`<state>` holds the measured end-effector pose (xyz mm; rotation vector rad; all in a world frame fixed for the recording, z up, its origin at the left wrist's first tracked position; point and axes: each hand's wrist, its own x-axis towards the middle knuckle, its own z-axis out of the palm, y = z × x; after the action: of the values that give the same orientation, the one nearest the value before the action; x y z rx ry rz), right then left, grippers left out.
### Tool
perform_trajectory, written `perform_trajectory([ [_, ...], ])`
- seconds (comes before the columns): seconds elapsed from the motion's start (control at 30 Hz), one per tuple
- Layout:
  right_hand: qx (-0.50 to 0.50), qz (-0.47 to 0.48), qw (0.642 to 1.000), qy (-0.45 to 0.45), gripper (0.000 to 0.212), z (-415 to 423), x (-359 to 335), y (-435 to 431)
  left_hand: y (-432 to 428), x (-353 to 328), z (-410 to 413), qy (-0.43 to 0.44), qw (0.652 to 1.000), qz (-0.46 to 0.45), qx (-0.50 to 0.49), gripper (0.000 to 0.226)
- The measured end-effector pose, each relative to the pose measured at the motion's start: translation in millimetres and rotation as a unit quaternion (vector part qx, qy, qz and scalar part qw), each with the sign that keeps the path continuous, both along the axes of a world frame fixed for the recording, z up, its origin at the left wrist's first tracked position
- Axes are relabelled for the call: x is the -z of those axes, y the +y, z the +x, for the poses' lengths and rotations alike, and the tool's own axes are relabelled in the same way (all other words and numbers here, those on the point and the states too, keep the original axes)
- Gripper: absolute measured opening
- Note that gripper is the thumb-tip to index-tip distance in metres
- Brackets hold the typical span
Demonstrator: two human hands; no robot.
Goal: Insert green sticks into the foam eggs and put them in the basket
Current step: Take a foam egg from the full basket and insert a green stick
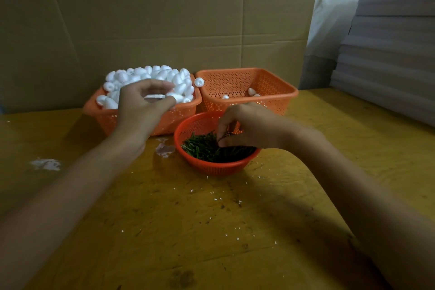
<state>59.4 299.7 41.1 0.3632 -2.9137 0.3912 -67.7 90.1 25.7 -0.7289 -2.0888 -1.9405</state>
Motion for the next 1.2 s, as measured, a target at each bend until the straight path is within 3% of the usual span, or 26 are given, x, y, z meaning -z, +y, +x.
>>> perform_trajectory([
  [0.23,0.016,-0.123,0.989,0.077,0.007,-5.1,5.1,-3.2,-7.1,22.4,37.7,-0.069,0.990,0.035,0.116,0.019],
  [0.4,0.004,-0.244,0.967,0.072,0.011,-8.1,15.9,-11.3,-6.7,35.2,48.3,-0.093,0.973,0.091,0.193,0.031],
  [0.5,0.007,-0.309,0.949,0.058,0.014,-9.5,23.2,-15.4,-10.5,38.4,47.0,-0.111,0.958,0.142,0.223,0.022],
  [0.6,0.007,-0.294,0.955,0.036,0.012,-11.3,29.3,-18.7,-13.1,42.3,43.2,-0.141,0.951,0.159,0.223,0.015],
  [0.77,0.010,-0.201,0.979,0.034,0.003,-12.3,34.5,-23.8,-14.6,44.7,37.5,-0.194,0.929,0.217,0.230,0.034],
  [0.87,0.008,-0.153,0.987,0.040,0.006,-12.7,36.8,-27.0,-16.7,46.2,33.3,-0.238,0.905,0.249,0.251,0.030],
  [1.2,0.014,-0.129,0.991,0.036,0.009,-12.3,37.9,-28.9,-23.3,45.8,28.6,-0.306,0.853,0.270,0.324,0.027],
])
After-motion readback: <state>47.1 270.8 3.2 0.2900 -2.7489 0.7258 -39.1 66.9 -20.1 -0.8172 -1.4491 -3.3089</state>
